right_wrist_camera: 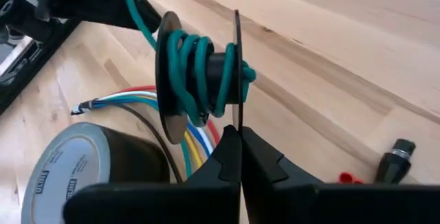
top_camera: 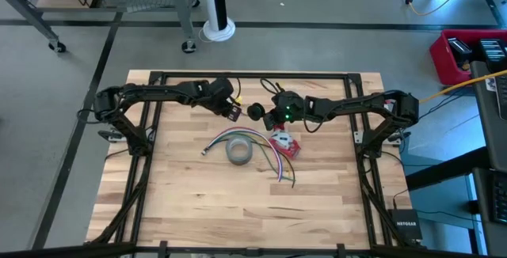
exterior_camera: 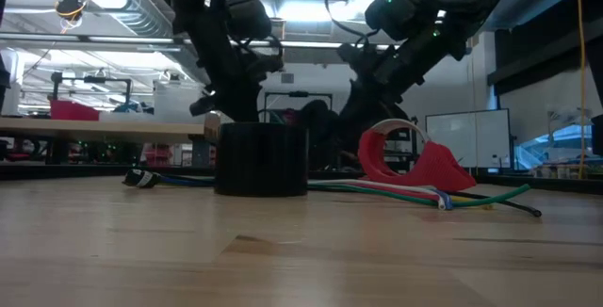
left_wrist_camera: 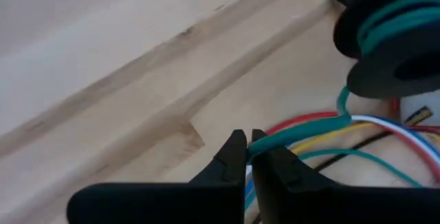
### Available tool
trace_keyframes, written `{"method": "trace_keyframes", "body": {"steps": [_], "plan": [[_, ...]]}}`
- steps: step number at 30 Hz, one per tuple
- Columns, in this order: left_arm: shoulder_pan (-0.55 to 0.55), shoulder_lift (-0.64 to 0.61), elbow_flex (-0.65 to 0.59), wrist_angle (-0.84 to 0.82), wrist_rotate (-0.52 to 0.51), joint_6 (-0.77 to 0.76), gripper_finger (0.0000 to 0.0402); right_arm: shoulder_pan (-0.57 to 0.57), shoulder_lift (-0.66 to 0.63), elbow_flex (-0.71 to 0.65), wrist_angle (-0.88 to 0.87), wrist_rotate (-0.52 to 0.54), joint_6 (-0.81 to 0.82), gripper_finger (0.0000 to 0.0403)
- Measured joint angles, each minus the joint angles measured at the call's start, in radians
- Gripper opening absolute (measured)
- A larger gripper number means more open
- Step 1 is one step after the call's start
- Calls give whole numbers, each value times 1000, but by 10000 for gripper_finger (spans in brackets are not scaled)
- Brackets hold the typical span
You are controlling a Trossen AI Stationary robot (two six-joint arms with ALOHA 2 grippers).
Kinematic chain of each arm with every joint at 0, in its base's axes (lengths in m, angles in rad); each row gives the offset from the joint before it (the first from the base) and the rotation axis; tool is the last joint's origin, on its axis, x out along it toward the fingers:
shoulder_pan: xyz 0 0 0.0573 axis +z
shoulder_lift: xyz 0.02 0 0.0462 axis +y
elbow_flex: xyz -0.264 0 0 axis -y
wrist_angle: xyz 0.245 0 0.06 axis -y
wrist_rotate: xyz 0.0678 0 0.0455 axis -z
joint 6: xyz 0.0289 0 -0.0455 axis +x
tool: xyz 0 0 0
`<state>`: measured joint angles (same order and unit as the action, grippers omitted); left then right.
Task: Coil cords
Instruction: Coil the green wire onto the black spool
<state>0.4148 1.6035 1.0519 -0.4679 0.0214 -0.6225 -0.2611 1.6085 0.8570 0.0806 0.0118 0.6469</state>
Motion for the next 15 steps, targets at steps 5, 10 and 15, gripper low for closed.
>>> {"method": "trace_keyframes", "body": {"steps": [5,10,15], "plan": [[47,0,0,10,31,-40,1,3,0,0,5,3,0,0],[95,0,0,26,35,-71,1,40,0,0,40,3,-19,0],[115,0,0,116,84,-99,1,78,0,0,39,51,-38,0]]}}
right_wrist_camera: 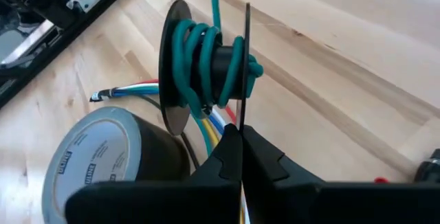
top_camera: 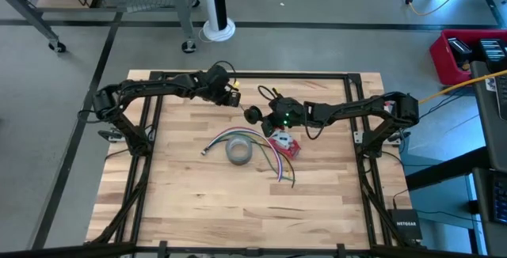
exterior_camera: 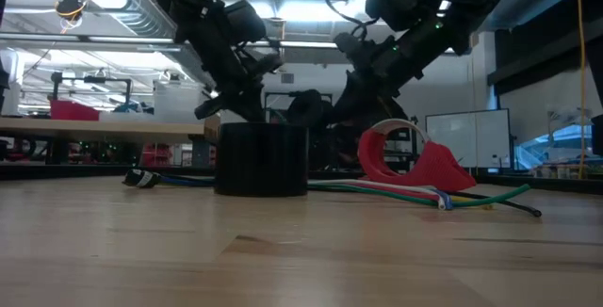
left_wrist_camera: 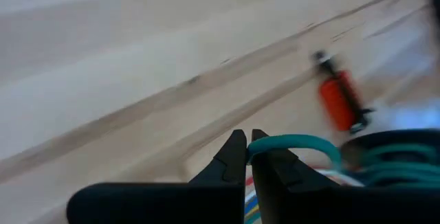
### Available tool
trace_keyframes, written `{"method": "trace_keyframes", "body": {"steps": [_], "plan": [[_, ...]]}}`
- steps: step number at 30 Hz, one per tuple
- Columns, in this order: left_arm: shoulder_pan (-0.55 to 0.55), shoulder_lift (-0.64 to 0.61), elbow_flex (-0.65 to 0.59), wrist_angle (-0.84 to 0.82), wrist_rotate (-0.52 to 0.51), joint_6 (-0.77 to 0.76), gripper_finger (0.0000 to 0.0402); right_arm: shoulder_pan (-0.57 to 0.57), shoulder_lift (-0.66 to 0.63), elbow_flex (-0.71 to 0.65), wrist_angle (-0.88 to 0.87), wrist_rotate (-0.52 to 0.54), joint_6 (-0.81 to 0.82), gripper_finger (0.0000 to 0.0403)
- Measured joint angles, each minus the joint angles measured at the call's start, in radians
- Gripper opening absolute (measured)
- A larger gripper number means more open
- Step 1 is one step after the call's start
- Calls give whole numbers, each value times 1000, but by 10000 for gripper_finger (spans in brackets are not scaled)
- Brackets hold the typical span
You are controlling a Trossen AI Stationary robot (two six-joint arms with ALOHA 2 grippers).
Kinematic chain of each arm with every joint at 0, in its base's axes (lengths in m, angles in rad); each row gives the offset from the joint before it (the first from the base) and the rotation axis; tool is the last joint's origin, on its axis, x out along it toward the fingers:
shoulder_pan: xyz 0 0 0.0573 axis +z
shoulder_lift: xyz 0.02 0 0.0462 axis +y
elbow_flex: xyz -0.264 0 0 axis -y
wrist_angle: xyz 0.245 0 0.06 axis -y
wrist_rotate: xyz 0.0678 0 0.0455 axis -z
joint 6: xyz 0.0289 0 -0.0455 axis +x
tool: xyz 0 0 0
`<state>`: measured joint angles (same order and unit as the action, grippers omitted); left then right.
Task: Coil cords
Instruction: Coil the green wire onto the black spool
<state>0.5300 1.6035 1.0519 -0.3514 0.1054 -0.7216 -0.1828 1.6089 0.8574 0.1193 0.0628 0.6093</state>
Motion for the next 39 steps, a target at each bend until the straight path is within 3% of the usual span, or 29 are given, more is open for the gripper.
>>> {"method": "trace_keyframes", "body": {"steps": [6,23,33,39], "plan": [[1,0,0,105,31,-34,1,15,0,0,-10,47,-13,0],[-92,0,0,145,93,-152,1,13,0,0,-50,245,-13,0],[-70,0,0,309,91,-261,1,13,0,0,-97,260,-17,0],[-110,0,0,350,60,-270,1,13,0,0,-79,287,-31,0]]}}
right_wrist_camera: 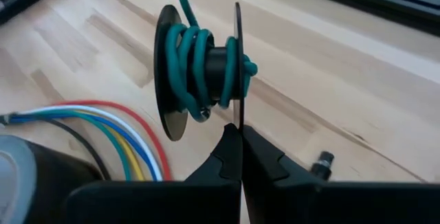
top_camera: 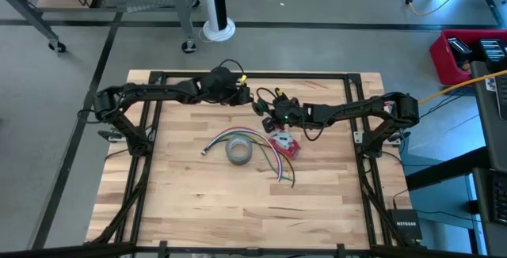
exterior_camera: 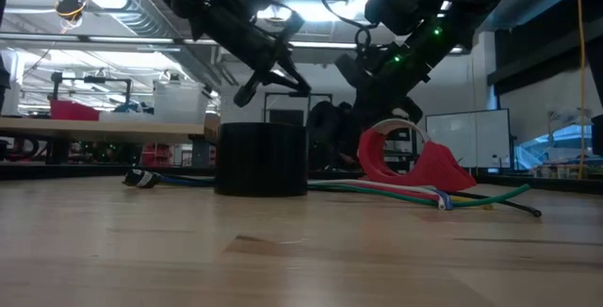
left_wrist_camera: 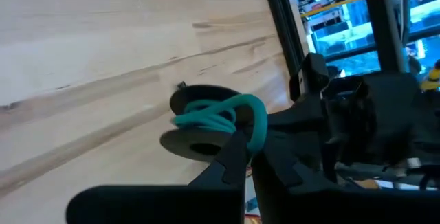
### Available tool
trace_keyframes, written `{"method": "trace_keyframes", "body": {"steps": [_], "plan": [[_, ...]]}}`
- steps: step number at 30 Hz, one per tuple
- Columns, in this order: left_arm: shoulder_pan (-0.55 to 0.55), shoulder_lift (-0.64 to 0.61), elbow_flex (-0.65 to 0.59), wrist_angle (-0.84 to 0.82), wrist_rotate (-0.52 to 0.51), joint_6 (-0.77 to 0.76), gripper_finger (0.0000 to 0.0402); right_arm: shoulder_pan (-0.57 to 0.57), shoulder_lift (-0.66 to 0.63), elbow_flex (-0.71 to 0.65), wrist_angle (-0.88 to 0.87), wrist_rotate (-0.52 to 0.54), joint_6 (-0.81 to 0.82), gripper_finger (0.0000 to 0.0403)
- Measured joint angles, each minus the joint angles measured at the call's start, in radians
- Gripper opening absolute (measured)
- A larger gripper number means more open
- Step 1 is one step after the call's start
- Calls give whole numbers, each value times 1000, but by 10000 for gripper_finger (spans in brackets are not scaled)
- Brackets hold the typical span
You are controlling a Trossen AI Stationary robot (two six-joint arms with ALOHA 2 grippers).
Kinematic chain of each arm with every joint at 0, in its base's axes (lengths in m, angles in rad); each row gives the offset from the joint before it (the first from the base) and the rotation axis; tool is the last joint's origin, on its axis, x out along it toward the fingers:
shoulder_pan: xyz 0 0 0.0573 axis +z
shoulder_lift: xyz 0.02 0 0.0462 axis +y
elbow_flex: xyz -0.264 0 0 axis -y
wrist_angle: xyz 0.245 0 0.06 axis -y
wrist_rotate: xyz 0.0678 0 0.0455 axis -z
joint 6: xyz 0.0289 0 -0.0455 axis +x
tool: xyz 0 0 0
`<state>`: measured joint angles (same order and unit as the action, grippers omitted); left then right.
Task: Coil cords
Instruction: Coil the green wire onto the black spool
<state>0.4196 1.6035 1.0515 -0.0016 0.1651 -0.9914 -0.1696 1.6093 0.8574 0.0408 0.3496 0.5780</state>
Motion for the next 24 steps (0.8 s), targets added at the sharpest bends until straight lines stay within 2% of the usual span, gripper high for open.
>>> {"method": "trace_keyframes", "body": {"steps": [7,12,16,20,24], "plan": [[-51,28,0,57,-16,3,1,0,0,0,68,0,-2,0],[-76,89,7,174,40,-15,1,-1,1,17,55,1,-1,0],[-96,114,31,168,70,3,1,-1,1,37,52,14,-1,0],[-118,107,33,168,68,44,1,-2,1,54,55,73,-5,0],[-133,105,33,168,60,96,1,-16,1,66,55,77,-3,0]]}}
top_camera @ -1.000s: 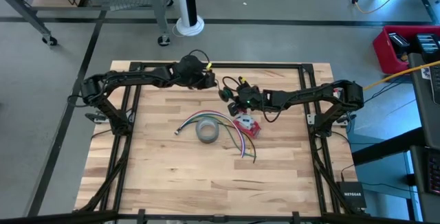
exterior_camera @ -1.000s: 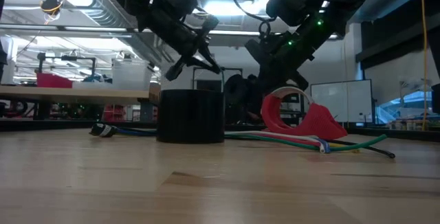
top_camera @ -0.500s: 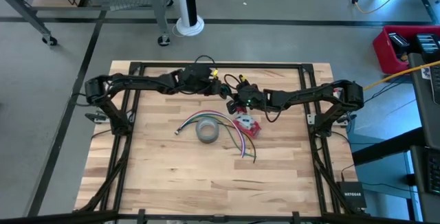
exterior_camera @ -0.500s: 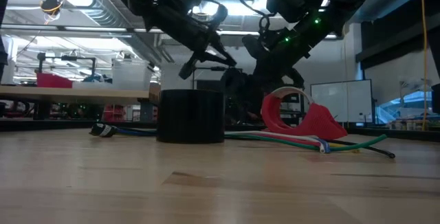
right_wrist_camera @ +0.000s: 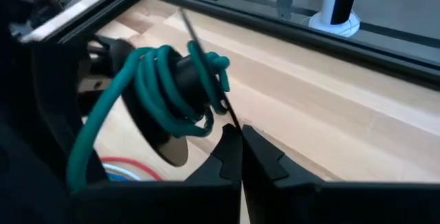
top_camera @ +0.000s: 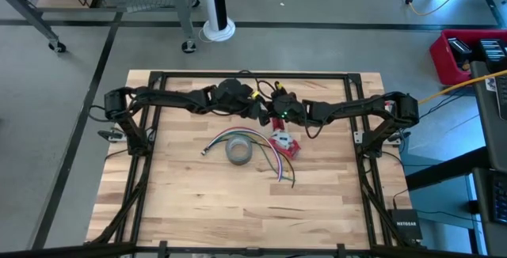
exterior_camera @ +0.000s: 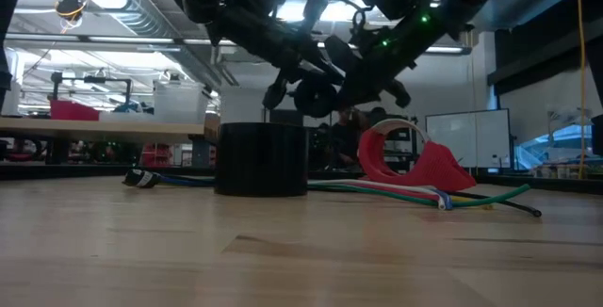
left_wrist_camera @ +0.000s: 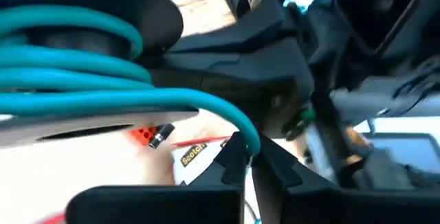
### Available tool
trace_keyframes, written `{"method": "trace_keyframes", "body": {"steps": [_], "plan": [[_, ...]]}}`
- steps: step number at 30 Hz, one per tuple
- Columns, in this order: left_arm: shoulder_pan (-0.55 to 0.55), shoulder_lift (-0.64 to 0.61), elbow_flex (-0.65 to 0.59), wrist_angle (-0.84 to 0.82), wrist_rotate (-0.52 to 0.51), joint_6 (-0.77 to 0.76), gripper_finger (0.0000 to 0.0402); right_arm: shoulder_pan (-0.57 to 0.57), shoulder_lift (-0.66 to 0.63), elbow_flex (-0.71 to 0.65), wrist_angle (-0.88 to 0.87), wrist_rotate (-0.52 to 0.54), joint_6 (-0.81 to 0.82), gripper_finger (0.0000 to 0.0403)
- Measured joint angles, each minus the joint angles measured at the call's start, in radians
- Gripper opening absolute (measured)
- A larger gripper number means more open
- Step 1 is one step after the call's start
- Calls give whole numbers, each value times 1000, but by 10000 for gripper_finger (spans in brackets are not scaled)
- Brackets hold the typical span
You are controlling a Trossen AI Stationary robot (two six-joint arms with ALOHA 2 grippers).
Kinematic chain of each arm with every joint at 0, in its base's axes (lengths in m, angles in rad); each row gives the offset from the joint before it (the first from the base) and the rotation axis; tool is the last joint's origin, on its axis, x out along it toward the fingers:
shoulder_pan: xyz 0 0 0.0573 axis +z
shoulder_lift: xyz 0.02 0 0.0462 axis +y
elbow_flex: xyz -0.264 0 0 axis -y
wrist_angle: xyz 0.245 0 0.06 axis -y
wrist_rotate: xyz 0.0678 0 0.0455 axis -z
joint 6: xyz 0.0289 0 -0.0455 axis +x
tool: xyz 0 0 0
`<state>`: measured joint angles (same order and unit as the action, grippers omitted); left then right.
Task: Coil cords
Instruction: Coil the green wire onto the black spool
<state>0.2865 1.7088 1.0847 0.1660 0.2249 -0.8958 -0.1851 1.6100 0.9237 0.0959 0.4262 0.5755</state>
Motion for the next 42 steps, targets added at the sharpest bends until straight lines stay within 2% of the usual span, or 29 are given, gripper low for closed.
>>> {"method": "trace_keyframes", "body": {"steps": [8,13,24,34,42], "plan": [[-12,-1,0,-50,-126,246,1,-7,0,19,7,-75,4,0],[-12,-1,0,-52,-179,354,1,-6,0,19,-1,-78,16,0],[-39,-1,0,-63,-195,435,1,-5,0,19,-17,-133,77,0],[-106,-1,0,-133,-369,472,1,-5,0,19,-19,-138,114,0],[-152,-14,0,-135,-538,526,1,-7,0,19,-13,-214,162,0]]}}
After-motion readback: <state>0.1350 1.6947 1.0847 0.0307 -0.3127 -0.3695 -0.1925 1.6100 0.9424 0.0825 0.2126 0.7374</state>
